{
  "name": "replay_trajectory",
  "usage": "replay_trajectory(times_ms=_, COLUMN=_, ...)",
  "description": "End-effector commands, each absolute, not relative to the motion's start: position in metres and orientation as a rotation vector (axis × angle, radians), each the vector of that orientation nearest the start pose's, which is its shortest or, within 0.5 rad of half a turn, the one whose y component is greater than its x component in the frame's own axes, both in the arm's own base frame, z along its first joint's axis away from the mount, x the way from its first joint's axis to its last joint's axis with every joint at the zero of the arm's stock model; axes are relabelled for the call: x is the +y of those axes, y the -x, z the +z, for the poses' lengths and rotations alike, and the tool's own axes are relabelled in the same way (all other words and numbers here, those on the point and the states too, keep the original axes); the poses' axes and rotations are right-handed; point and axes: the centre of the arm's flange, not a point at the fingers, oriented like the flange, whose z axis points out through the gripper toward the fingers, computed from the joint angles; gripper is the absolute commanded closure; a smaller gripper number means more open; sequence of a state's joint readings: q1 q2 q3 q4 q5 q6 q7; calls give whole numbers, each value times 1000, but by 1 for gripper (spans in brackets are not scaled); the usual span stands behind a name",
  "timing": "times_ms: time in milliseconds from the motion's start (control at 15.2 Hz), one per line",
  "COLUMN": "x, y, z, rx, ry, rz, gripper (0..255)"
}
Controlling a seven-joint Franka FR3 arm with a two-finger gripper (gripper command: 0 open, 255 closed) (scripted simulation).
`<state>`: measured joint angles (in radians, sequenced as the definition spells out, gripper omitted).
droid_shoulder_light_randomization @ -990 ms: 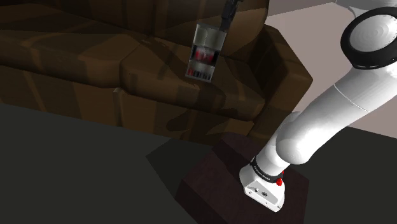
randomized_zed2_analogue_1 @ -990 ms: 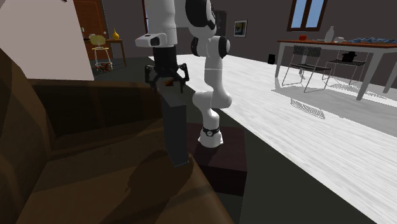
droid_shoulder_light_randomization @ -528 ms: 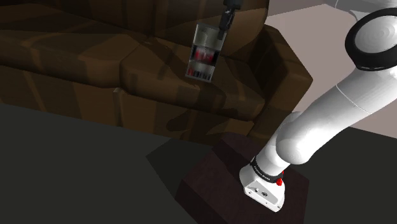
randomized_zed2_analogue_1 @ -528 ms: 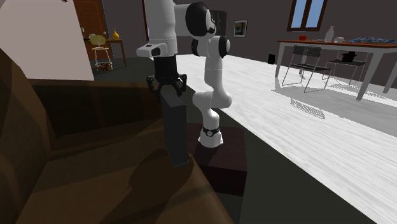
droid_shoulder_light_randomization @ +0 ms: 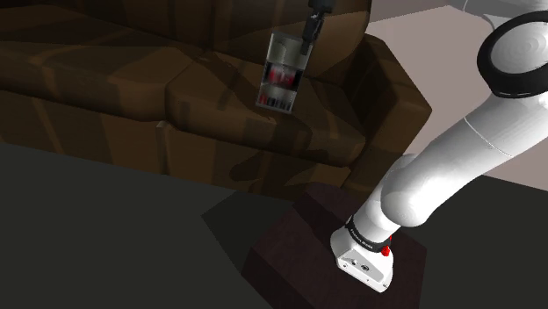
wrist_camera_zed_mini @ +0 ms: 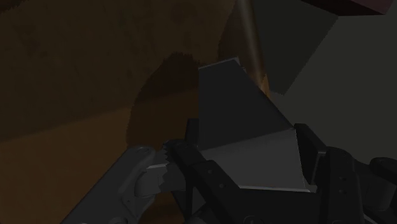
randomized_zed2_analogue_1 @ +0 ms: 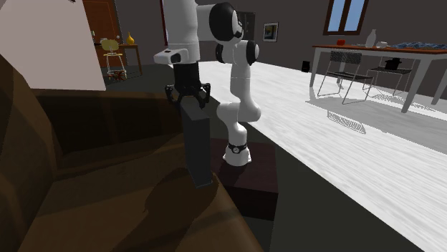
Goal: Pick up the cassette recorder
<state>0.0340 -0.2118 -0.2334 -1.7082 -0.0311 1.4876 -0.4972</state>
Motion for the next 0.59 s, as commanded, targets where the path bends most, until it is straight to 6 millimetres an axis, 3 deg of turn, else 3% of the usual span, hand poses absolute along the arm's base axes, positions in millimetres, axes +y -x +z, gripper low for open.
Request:
replay_trajectory(times_ms=0, x=-112, y=-468, z=658, rx=-467, ry=3084, rz=19, gripper=255)
replay_trajectory(times_ms=528, x=-112, y=-468, z=701, rx=-467, ry=3084, rz=19, gripper=255)
